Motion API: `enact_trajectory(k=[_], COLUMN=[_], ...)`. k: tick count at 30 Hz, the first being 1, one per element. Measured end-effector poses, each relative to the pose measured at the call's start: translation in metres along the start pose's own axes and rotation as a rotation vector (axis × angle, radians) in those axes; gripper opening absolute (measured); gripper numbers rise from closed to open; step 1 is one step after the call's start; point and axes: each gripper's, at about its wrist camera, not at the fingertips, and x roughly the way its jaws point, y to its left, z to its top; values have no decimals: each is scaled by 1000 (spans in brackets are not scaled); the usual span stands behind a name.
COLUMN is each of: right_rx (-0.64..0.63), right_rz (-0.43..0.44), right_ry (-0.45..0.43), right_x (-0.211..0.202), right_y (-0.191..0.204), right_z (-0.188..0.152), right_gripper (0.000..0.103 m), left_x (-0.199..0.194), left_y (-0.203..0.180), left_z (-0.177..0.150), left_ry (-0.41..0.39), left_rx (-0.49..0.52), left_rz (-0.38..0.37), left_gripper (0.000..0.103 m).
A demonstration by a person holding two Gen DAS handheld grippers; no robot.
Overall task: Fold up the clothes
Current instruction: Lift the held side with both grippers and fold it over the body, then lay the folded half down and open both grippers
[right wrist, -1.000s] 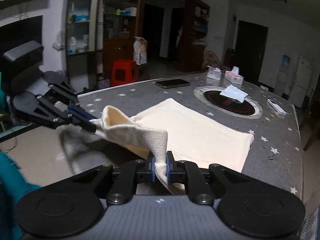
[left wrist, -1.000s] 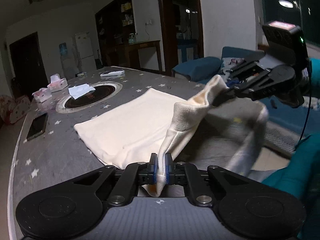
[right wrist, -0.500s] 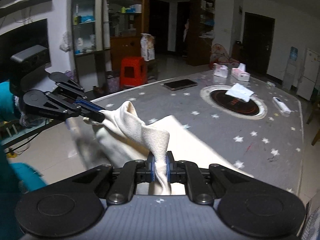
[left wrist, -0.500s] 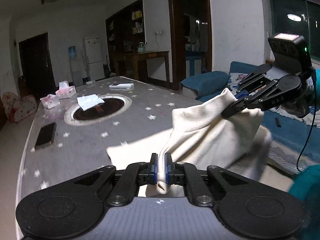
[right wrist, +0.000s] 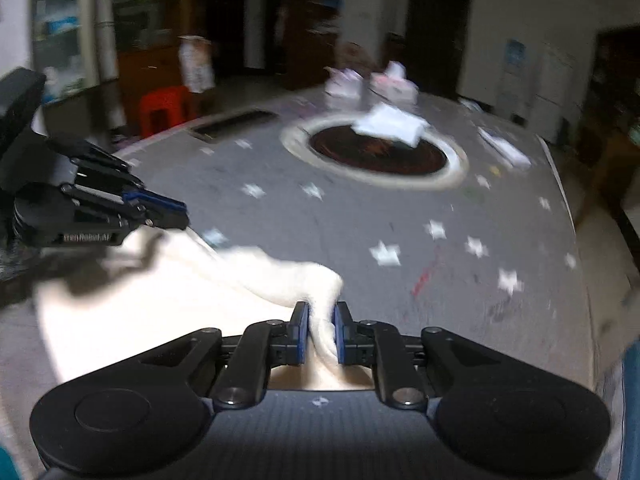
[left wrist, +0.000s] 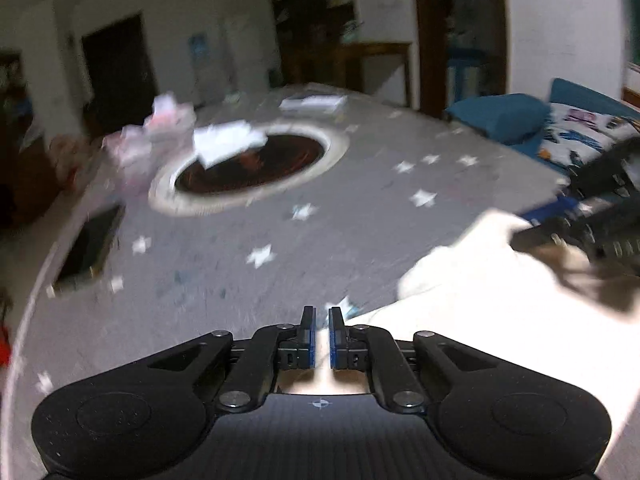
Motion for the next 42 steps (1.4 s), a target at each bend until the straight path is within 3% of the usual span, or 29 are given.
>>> enact_trajectory(k=[6,11,15,19,22,27,31,37,42], right_rx=[35,48,64,110,134,176,244,263,223], right_rz=[-53,16,24,5,-2,-53,-53,-72,-59], right_ry=[-95,-106,-66,-48,-86,-64,-118,-124,-155], right_x=[-23,-36,-17,-8,-24,-34,-43,-42,-45], right_y=[1,10,18,14,12,6,0,-6,-3], right_z=[-5,3,0,-8,-13,-38,-43,-48,-37], right_gripper=[19,19,19,19,19,19,20,21,21], left_x=[-28,-51,-30,-8,-7,-9,-12,-31,-53], left_y=[7,-9,-24,-26,-22,-29,-33,-42,-53], left_z=[5,9,11,9,5,3,1,-3,-17], left_ry=[-59,-92,-47,9,1,-10,-13,-51,-75], left_rx=[-66,-104,-130,-154,-180,-152,-142,-149,-163], left_rz=[8,-136,-184,-125,-126,-99,-87,-56,-19], left_gripper=[9,9,9,10,10,10,11,29,30])
